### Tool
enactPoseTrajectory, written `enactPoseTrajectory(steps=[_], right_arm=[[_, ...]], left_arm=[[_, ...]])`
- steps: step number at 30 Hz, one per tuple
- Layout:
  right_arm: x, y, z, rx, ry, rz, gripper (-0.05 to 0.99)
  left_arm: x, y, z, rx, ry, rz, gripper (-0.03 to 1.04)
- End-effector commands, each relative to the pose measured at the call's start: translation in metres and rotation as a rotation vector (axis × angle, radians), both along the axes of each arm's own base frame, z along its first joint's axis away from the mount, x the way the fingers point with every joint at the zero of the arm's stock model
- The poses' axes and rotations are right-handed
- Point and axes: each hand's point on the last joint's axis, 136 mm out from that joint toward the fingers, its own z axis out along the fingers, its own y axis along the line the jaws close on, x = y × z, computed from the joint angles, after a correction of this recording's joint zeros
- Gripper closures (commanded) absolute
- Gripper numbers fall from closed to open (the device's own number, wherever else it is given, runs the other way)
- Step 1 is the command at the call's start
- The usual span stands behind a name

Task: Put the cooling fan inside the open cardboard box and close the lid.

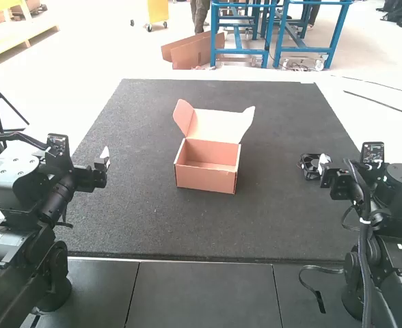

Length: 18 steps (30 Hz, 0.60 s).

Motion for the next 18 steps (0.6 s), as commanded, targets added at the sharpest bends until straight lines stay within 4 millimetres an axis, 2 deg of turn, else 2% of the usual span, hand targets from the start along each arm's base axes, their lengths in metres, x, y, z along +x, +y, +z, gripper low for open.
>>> enactPoseTrajectory(steps=[1, 18], right_arm=[[-0.0004, 0.0019, -0.0052, -0.001, 0.015, 0.006, 0.02], [-0.0003, 0.0019, -0.0044, 0.000, 0.012, 0.006, 0.02]], left_arm=[[-0.0003, -0.0026, 0.0034, -0.013, -0.021, -0.013, 0.04], [-0.0003, -0.0018, 0.0045, -0.077, -0.027, -0.009, 0.04]])
